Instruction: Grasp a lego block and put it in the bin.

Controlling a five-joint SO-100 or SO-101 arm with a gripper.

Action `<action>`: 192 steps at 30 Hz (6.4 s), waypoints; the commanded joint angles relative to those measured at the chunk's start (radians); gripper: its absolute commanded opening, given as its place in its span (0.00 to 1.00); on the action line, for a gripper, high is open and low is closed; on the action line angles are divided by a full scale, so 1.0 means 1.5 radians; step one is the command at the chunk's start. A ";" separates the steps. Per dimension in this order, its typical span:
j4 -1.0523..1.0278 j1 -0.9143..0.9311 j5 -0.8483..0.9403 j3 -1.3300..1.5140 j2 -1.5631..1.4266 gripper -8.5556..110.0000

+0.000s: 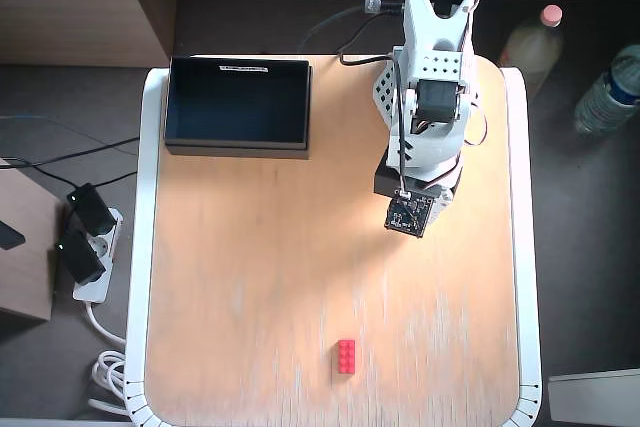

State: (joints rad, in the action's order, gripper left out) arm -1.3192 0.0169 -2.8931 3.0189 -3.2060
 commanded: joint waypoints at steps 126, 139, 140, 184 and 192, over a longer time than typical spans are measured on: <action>0.125 0.116 -0.274 -0.593 0.583 0.08; 0.311 0.226 -0.306 -0.717 0.819 0.10; 0.316 0.227 -0.304 -0.726 0.833 0.10; 0.260 0.160 -0.219 -1.068 1.259 0.25; 0.260 0.160 -0.227 -1.095 1.294 0.25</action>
State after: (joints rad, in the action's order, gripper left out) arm -0.9235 0.2746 -3.2260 1.5079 -1.2487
